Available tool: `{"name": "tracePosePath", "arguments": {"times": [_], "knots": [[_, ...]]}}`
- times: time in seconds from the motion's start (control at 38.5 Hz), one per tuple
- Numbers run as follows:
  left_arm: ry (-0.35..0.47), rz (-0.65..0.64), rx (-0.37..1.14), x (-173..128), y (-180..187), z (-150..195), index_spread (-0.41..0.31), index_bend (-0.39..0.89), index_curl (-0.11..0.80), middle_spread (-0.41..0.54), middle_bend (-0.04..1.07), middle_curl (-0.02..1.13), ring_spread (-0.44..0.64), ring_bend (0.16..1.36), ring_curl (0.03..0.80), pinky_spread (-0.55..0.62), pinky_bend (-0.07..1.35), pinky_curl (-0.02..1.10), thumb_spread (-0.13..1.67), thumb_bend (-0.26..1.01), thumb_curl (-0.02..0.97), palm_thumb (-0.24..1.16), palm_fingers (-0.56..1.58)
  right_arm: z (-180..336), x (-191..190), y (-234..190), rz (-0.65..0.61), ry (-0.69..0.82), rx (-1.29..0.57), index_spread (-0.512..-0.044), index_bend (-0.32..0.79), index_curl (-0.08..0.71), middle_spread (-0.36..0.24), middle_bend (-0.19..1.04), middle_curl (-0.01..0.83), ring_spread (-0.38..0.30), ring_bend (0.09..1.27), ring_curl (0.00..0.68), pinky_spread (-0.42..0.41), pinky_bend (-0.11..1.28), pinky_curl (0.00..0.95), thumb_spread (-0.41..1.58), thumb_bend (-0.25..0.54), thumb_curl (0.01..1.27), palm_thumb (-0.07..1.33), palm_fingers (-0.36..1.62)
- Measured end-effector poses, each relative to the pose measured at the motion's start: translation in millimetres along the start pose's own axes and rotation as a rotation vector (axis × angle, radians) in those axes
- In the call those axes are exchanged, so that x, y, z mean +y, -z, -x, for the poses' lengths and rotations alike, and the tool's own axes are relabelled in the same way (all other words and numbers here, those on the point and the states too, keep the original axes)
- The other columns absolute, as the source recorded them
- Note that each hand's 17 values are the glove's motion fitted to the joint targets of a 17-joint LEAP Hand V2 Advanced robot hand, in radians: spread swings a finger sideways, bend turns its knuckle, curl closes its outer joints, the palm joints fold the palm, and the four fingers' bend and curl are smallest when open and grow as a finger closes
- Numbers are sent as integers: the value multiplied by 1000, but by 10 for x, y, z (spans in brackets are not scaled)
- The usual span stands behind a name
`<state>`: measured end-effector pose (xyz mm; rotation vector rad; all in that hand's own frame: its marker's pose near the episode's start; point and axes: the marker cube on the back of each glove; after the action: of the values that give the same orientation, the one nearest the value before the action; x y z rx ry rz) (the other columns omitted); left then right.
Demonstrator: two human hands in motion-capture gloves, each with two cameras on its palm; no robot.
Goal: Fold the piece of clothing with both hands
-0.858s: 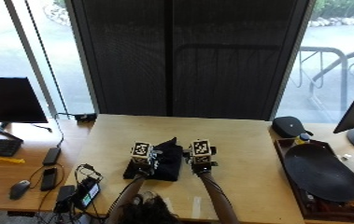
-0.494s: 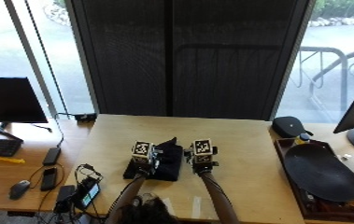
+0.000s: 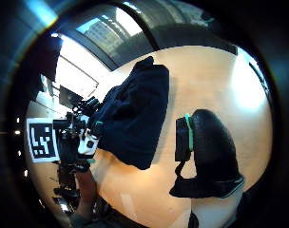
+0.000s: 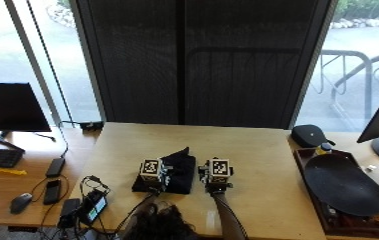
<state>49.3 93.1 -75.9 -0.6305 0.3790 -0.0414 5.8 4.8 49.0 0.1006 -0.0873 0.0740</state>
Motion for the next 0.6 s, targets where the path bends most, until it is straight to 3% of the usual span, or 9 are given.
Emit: {"name": "tracePosePath", "arguments": {"times": [0.1, 0.21, 0.44, 0.52, 0.6], "knots": [[26, -183, -136, -222, -102, 296, -164, 170, 327, -97, 190, 347, 51, 442, 287, 322, 180, 216, 1377, 169, 219, 300, 612, -1, 148, -81, 113, -17, -40, -354, 175, 306, -9, 156, 192, 113, 299, 232, 262, 611, 314, 1288, 229, 285, 540, 324], [44, -59, 13, -9, -265, 225, -165, 166, 337, -98, 197, 360, 51, 440, 294, 327, 178, 219, 1380, 158, 231, 305, 612, -65, 168, -100, 75, -38, -79, -354, 177, 315, -10, 153, 200, 113, 294, 239, 263, 613, 320, 1298, 212, 296, 546, 317], [75, -19, 25, 122, 28, 270, -169, 164, 355, -114, 210, 387, 36, 439, 307, 333, 169, 219, 1385, 141, 253, 330, 626, -251, 236, 20, -26, -75, -110, -355, 166, 322, -13, 162, 221, 99, 326, 261, 255, 595, 323, 1319, 183, 321, 572, 353], [71, 5, 74, 135, -83, 226, -170, 168, 361, -116, 208, 393, 33, 437, 311, 334, 169, 219, 1387, 134, 258, 334, 625, -357, 123, 31, -108, -67, -36, -354, 166, 325, -13, 163, 227, 95, 329, 269, 253, 593, 327, 1323, 173, 328, 582, 352], [60, 17, 104, 141, -185, 173, -171, 167, 366, -117, 207, 399, 31, 436, 315, 335, 169, 220, 1386, 128, 265, 342, 624, -299, 149, -13, -78, -34, -46, -355, 170, 330, -13, 161, 231, 92, 327, 274, 252, 589, 329, 1327, 163, 333, 589, 353]]}}
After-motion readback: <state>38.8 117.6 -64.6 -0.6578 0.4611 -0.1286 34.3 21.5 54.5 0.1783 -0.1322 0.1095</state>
